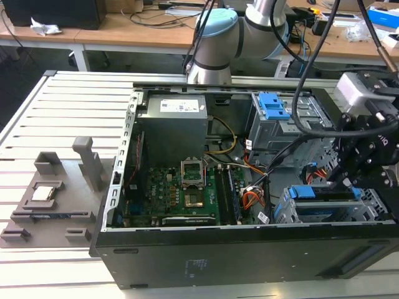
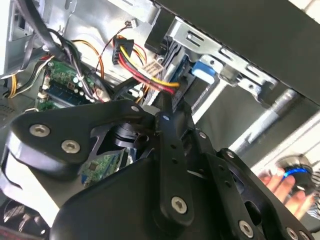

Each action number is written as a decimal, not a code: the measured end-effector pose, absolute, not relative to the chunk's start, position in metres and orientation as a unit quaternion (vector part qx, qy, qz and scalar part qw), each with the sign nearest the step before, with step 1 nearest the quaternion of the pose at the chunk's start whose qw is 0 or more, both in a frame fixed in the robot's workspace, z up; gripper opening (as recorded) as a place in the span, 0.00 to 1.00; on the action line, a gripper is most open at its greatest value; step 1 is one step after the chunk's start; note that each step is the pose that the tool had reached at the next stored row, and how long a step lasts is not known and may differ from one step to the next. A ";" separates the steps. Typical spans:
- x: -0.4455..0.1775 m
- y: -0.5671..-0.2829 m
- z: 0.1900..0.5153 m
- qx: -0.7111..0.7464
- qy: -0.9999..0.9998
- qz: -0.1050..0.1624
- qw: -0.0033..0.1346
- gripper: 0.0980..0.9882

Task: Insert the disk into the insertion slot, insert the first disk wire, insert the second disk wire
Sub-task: 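Insert the first disk wire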

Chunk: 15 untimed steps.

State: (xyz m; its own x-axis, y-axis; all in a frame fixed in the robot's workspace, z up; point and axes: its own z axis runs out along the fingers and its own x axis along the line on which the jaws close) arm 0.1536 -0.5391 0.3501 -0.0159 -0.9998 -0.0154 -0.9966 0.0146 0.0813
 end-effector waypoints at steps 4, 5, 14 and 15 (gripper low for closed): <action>0.154 -0.536 0.369 0.701 -0.712 -0.028 0.030 0.14; 0.154 -0.535 0.374 0.701 -0.712 -0.027 0.030 0.07; 0.154 -0.533 0.405 0.701 -0.712 -0.025 0.033 0.01; 0.154 -0.533 0.406 0.701 -0.712 -0.025 0.033 0.01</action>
State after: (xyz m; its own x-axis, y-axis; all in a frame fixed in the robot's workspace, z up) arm 0.1536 -0.5332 0.4056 -0.0160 -0.9998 0.0120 -0.9966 0.0169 0.0809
